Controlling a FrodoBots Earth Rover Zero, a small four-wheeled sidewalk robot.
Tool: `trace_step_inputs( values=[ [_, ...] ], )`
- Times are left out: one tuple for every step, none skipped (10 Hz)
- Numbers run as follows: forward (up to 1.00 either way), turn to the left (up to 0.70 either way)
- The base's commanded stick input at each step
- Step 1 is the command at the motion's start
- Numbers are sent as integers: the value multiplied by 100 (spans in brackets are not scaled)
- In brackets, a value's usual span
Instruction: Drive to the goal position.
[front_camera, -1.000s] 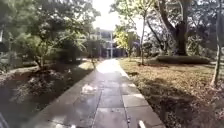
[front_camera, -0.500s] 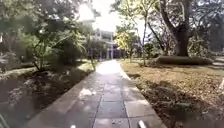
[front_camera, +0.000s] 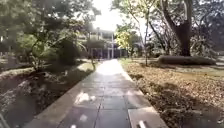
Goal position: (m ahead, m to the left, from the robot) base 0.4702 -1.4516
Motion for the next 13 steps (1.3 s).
trace_step_inputs(
  values=[
    [50,0],
    [50,0],
    [50,0],
    [50,0],
    [50,0],
    [50,0],
    [50,0],
    [50,0],
    [50,0],
    [50,0],
    [50,0],
    [50,0],
    [50,0]
  ],
)
